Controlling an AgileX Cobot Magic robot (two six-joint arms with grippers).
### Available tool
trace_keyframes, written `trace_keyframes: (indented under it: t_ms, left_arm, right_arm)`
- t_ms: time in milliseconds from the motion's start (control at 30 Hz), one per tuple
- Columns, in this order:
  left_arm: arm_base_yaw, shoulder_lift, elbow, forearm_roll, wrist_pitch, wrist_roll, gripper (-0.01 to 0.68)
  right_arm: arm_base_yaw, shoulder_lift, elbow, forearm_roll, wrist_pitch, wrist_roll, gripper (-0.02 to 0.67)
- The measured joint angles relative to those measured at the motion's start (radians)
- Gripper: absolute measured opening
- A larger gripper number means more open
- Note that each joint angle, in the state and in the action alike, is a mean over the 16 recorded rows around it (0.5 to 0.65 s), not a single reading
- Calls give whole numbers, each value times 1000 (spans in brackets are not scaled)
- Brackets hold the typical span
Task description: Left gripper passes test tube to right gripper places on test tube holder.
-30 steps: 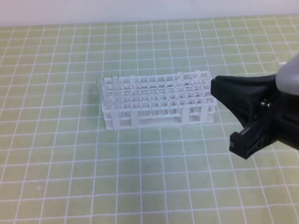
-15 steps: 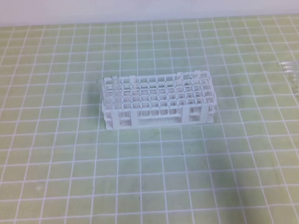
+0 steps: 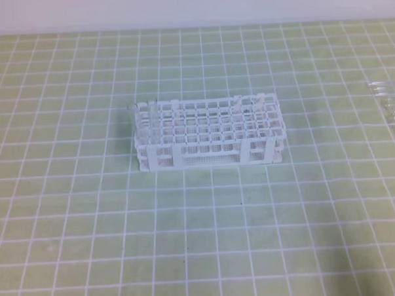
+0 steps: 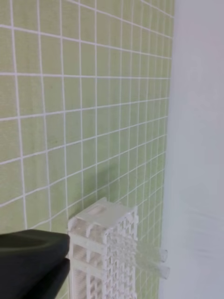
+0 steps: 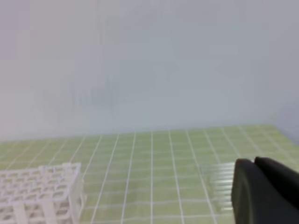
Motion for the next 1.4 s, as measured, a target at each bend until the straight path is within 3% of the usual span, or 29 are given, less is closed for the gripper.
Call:
trace_keyframes:
  t_ms: [233, 767, 1400]
  left_arm:
    - [0, -1, 1, -1, 7, 0, 0]
    - [0, -1, 0, 0, 11, 0, 0]
    - [1, -1, -1, 3, 13, 4, 1]
  right_arm:
    - [-38, -99, 19, 6, 102, -2, -15]
    - [-43, -103, 19, 23, 291, -7, -15]
    - [-43, -103, 19, 37, 322, -9, -15]
